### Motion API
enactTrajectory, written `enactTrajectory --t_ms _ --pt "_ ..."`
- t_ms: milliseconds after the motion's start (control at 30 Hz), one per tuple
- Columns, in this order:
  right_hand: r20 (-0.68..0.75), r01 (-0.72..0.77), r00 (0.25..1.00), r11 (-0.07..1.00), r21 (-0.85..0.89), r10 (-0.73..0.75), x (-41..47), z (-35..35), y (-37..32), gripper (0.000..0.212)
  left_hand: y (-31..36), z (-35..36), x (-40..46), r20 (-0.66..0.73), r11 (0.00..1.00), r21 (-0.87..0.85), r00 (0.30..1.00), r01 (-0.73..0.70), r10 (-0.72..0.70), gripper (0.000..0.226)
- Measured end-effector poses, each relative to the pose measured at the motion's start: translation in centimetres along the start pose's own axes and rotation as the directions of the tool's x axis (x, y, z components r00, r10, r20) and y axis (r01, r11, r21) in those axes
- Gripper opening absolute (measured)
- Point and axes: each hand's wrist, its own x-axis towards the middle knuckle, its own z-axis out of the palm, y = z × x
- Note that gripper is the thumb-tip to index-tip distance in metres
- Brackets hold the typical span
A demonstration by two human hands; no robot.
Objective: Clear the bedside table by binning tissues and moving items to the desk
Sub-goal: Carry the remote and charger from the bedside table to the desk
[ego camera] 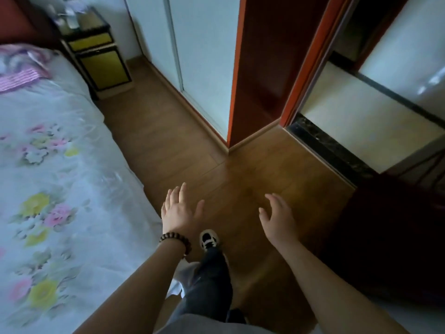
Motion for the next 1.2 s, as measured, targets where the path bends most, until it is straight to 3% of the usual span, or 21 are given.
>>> enactTrajectory --t_ms 233,533,867,1200 --pt "0.058 0.250 0.966 0.968 0.031 -0.251 16.4 3.3 -8.6 0.046 -1.6 -1.9 13.9 -0.090 0.987 -0.010 0.983 0.161 -0.162 0.070" --pt "0.103 0.433 0.898 0.901 -0.021 -0.428 34.8 6.3 -23.9 0.044 -2.7 -9.0 33.6 -0.144 0.969 0.020 0.960 0.245 -0.240 0.071" --pt "0.187 0.509 0.845 0.861 0.005 -0.501 53.4 11.7 -36.4 0.043 -6.4 -12.7 53.0 -0.215 0.936 0.002 0.914 0.353 -0.344 0.069" --pt "0.232 0.580 0.788 0.814 0.032 -0.570 78.5 14.5 -53.6 0.044 -6.6 -19.6 81.2 -0.297 0.891 -0.077 0.843 0.447 -0.448 0.069"
